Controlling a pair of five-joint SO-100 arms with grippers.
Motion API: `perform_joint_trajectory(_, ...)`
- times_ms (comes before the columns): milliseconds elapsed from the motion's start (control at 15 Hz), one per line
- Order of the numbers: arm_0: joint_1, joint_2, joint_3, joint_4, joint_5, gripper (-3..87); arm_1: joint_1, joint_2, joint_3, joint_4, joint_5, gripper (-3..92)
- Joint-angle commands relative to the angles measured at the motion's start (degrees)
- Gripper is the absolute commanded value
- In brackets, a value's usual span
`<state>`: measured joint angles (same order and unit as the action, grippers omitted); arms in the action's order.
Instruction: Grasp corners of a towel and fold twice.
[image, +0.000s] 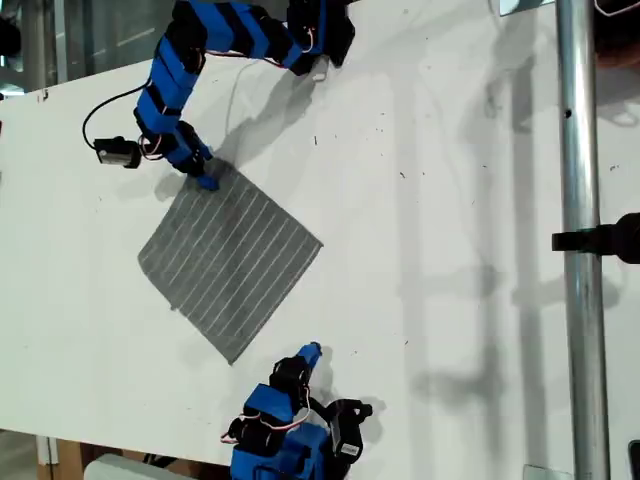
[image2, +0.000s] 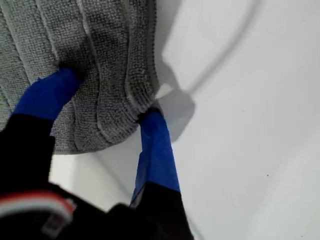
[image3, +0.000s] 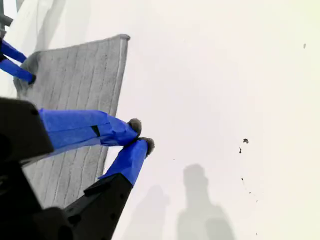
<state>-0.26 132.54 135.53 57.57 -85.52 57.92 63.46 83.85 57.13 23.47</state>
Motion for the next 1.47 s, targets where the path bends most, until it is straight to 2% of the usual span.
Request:
perform_joint_trajectory(0, 0.5, -0.4, -4.4, -1.1, -0.8, 0.0, 0.3, 0.8, -3.7, 0.4, -0.8, 1.9)
perform_joint_trajectory(133, 0.1, -1.7, -5.4, -1.5, -0.5, -0.1, -2.0, 1.3, -3.3, 1.8, -0.2, -0.2)
perform_joint_trajectory(400, -0.4, -6.0, -9.8, -1.5, 0.2, -0.2, -9.9, 3.6, -1.5, 4.7, 7.0, -0.2)
perform_joint_trajectory(733, -0.4, -12.1, -15.4, -2.5, 0.9, 1.5, -24.9, 10.8, -1.5, 11.5, 20.6, -0.2)
perform_joint_trajectory(1000, -0.4, -13.7, -21.0, -0.7, 2.2, 1.1, -35.1, 15.1, -1.1, 13.5, 26.2, -0.2)
perform_joint_trajectory(1067, -0.3, -13.7, -23.4, 1.2, 3.5, -2.6, -36.0, 15.0, -1.0, 13.5, 26.6, -0.2)
perform_joint_trajectory(1133, 0.3, -13.6, -28.1, 5.9, 3.8, -2.8, -36.5, 14.6, -0.9, 13.5, 26.9, -0.2)
perform_joint_trajectory(1267, 0.5, -15.9, -42.9, 22.9, 4.0, -2.8, -36.6, 14.5, -0.3, 13.3, 27.0, -0.2)
perform_joint_trajectory(1333, 0.6, -18.0, -49.5, 30.3, 4.8, -1.2, -36.6, 14.5, 0.0, 13.2, 27.0, -0.2)
perform_joint_trajectory(1400, 1.1, -19.8, -53.7, 34.1, 7.6, 10.2, -36.6, 14.5, 0.3, 13.0, 27.0, -0.2)
